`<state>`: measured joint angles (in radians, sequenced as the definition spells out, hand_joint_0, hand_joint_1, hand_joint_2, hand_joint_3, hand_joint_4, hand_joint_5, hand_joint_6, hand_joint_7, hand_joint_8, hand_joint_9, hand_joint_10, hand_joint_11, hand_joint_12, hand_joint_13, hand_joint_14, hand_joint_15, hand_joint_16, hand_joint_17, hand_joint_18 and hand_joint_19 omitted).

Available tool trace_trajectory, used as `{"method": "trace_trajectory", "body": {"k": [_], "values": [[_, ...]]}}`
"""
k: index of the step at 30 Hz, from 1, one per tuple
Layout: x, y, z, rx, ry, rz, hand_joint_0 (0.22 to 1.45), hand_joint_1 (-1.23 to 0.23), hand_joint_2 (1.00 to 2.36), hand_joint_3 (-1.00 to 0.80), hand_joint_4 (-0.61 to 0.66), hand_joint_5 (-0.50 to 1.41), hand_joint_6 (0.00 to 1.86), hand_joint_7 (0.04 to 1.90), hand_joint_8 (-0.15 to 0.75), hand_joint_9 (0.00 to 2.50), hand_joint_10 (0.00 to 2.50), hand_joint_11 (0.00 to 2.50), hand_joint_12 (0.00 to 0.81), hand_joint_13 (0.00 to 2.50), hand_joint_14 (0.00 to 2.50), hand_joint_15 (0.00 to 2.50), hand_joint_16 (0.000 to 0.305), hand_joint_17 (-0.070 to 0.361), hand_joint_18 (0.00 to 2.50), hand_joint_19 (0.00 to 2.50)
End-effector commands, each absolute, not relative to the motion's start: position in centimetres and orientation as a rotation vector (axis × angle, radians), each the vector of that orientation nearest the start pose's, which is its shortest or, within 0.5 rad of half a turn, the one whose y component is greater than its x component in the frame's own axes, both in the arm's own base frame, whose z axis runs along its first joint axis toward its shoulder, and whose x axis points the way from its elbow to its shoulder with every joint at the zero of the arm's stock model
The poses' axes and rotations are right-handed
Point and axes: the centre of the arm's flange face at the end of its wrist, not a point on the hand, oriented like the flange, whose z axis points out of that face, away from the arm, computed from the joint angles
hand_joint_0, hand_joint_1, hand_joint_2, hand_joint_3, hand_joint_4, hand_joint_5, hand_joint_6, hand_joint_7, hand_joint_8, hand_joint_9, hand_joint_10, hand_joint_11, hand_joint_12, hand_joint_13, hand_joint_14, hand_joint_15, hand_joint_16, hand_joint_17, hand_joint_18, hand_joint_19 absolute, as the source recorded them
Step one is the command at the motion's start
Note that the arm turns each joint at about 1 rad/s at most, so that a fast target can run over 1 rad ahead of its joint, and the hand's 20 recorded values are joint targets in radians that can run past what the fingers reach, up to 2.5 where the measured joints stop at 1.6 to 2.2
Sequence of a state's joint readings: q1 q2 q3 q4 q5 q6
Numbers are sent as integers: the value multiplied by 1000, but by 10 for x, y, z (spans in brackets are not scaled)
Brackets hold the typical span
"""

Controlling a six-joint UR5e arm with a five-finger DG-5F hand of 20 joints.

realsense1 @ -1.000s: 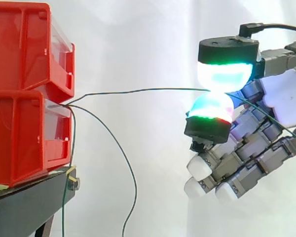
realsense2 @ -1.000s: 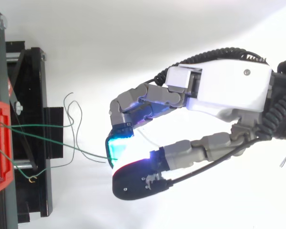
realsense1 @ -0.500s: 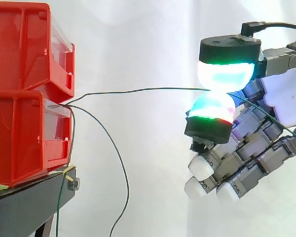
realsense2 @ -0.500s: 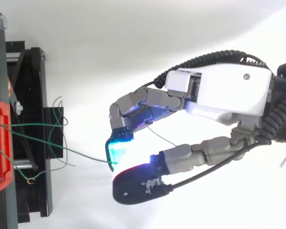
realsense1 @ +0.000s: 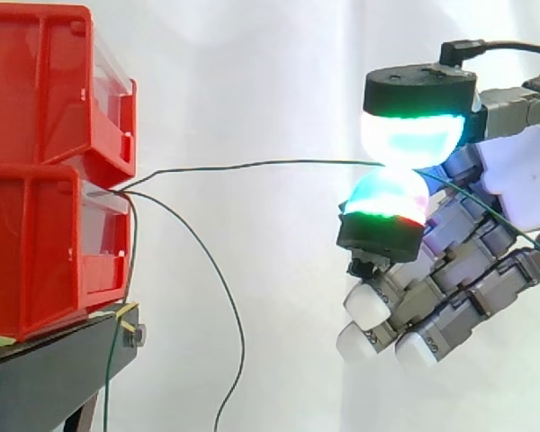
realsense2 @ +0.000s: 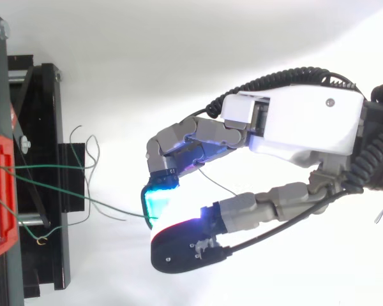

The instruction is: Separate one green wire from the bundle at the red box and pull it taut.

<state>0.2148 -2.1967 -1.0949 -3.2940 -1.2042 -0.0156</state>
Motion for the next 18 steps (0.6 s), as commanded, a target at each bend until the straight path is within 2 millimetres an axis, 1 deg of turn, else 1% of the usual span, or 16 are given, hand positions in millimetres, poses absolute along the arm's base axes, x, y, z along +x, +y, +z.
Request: {"method": "trace_trajectory", "body": {"k": [1, 18], "values": [[716, -17, 325, 1406, 1350, 871, 606, -705, 1027, -47, 139, -154, 790, 1431, 312, 588, 11, 419, 379, 374, 6, 183, 54, 123, 394, 296], [716, -17, 325, 1405, 1349, 872, 605, -703, 1027, -43, 142, -155, 791, 1433, 314, 597, 12, 420, 380, 377, 8, 177, 55, 123, 395, 296]]}}
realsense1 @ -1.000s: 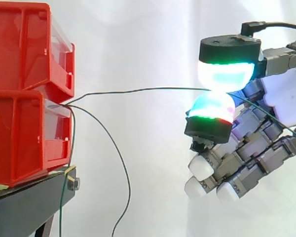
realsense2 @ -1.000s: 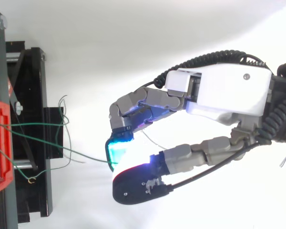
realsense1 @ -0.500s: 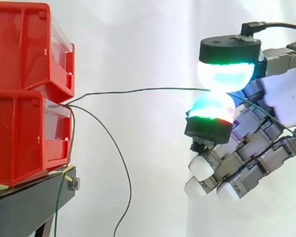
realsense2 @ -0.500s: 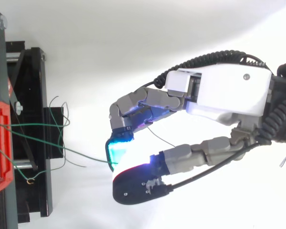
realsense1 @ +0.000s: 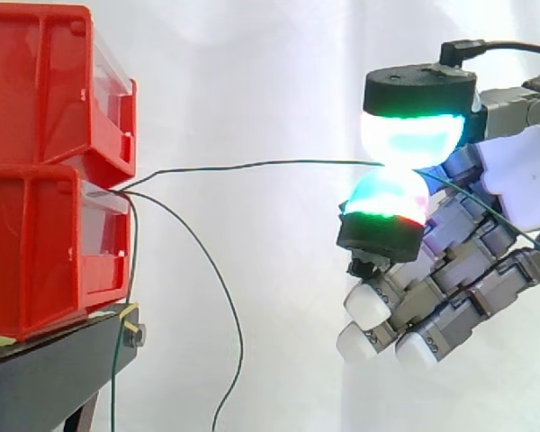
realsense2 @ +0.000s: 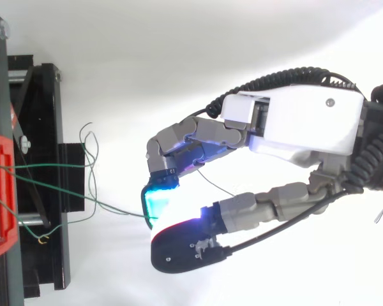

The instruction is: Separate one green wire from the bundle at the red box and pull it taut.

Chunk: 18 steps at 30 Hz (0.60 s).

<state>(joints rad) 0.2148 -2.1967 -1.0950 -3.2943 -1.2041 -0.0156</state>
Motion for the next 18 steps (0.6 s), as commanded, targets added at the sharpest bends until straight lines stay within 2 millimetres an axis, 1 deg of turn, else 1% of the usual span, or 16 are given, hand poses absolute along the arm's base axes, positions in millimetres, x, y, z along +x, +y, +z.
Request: {"method": "trace_trajectory", "body": {"k": [1, 18], "values": [[716, -17, 325, 1406, 1350, 871, 606, -704, 1027, -47, 138, -155, 792, 1425, 313, 594, 12, 431, 380, 378, 7, 180, 55, 123, 396, 296], [716, -16, 325, 1405, 1351, 872, 605, -702, 1027, -46, 141, -154, 791, 1426, 316, 603, 12, 423, 382, 386, 7, 182, 55, 123, 401, 295]]}}
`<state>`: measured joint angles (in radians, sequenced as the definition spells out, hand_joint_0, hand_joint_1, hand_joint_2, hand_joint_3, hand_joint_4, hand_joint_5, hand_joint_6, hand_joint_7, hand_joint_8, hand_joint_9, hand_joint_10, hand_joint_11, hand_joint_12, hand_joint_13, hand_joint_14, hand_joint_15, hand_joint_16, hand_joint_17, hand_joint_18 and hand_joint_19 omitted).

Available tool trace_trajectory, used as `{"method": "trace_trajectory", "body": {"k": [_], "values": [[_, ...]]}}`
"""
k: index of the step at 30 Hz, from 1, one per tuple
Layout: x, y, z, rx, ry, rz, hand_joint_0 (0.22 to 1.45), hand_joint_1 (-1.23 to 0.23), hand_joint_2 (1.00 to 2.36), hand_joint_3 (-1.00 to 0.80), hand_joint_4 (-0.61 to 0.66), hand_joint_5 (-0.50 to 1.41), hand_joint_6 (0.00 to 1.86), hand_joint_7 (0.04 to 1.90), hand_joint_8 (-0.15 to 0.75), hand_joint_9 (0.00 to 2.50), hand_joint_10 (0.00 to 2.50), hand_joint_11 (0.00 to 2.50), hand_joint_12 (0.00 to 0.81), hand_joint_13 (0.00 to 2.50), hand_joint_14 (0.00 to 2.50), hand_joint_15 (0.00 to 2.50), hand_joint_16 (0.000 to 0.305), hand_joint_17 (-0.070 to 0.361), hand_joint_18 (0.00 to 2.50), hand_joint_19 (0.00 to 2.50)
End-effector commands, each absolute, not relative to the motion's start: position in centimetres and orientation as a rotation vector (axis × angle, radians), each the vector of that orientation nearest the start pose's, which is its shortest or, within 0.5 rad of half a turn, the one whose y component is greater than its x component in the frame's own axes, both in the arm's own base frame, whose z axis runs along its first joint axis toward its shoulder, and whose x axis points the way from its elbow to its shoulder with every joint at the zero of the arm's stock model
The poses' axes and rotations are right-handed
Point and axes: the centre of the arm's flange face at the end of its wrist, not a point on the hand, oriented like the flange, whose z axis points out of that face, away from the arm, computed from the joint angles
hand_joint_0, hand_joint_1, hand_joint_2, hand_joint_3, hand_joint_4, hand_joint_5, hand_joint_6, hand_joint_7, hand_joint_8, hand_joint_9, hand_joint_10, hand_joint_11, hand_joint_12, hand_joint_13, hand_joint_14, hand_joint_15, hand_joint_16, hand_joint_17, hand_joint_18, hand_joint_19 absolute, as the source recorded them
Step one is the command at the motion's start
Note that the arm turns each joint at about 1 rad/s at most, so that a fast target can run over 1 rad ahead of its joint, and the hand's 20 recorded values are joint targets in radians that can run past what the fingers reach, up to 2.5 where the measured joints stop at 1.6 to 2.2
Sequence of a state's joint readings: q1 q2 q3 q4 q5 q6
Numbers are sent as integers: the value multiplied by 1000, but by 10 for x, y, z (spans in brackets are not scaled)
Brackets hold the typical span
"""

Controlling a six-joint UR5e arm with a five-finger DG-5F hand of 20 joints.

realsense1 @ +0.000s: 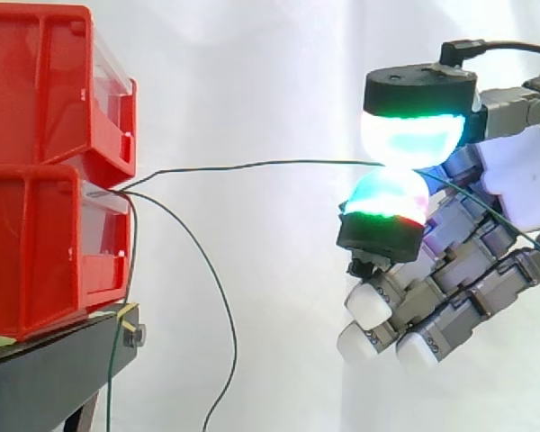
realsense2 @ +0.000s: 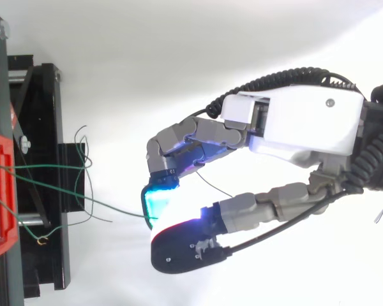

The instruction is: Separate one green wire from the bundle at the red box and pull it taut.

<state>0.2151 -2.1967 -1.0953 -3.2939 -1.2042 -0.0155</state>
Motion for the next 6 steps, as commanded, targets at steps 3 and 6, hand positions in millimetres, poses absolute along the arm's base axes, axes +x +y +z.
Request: {"method": "trace_trajectory", "body": {"k": [3, 6], "values": [[716, -17, 325, 1405, 1349, 872, 605, -702, 1027, -46, 141, -154, 791, 1426, 317, 605, 12, 425, 383, 387, 6, 186, 55, 123, 405, 294], [716, -16, 325, 1404, 1350, 873, 605, -702, 1027, -46, 143, -155, 792, 1416, 318, 609, 12, 426, 382, 389, 8, 186, 55, 123, 408, 301]]}}
